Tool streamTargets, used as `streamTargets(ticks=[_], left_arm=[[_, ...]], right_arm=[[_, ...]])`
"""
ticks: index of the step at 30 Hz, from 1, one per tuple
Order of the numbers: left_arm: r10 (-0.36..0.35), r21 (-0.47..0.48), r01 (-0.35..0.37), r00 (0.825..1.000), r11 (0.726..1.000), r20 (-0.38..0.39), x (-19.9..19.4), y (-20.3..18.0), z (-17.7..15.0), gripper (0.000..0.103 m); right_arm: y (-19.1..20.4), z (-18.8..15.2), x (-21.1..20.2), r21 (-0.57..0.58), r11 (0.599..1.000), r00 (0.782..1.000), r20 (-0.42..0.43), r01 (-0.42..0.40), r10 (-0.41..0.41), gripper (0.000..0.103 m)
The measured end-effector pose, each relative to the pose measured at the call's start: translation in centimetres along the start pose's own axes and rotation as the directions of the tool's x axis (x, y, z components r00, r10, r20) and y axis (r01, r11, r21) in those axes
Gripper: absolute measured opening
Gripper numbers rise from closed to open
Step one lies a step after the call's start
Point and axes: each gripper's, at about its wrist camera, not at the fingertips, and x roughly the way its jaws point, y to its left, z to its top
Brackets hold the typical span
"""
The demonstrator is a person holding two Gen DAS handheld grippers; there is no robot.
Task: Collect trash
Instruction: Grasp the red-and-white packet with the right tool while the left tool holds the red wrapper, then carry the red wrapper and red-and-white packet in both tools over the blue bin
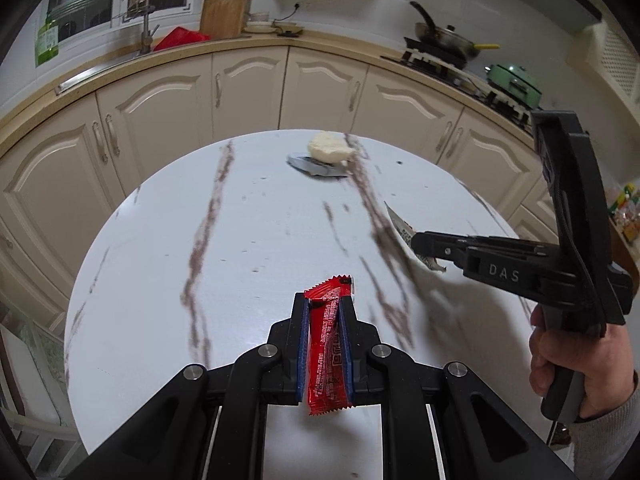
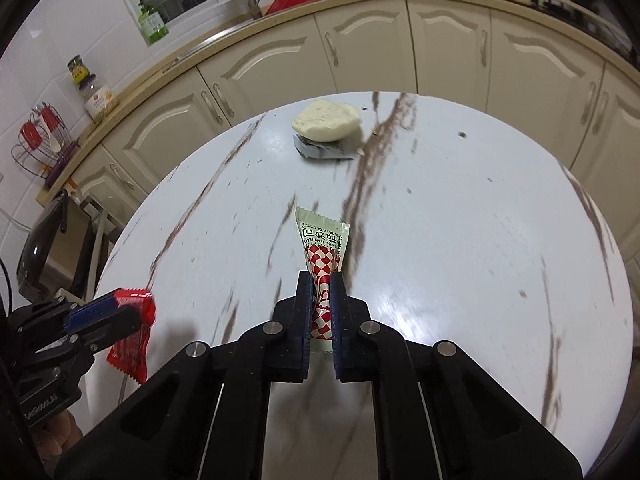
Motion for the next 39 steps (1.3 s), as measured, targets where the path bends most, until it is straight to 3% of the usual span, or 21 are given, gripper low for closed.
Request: streamTargets(ticks=[11, 20, 28, 35, 39], left_arm=[[-0.052, 0.109, 0.051, 0.999, 0.993, 0.002, -1.5, -7.1, -1.3, 0.011], [-0.14, 0.23, 0.136, 0.99, 0.964, -0.002, -2.7, -15.3, -1.9, 0.011], [-0.259, 0.366, 0.256, 0.965, 0.895, -0.042, -2.1, -26.0, -2.7, 0.011], [-0.334, 0.446, 0.368, 0.93, 0.816, -0.156, 2.1, -35.3, -4.9, 0.011], [-0.331, 0.463, 0.398, 0.917, 0.792, -0.222, 5.6, -39.0, -5.6, 0.011]], right_arm=[[-4.0, -5.9, -6.6, 0.087, 0.996, 0.998, 0.057, 0.008, -0.013, 0.008], [-8.0, -11.2, -14.4, 0.187, 0.982, 0.985, 0.163, 0.023, -0.054, 0.008], [-13.8, -16.7, -22.1, 0.308, 0.948, 0.958, 0.236, 0.083, -0.161, 0.008], [-20.7, -23.4, -26.3, 0.475, 0.868, 0.937, 0.218, 0.144, -0.274, 0.008], [-24.7, -27.1, -26.6, 0.562, 0.809, 0.933, 0.168, 0.173, -0.317, 0.008]])
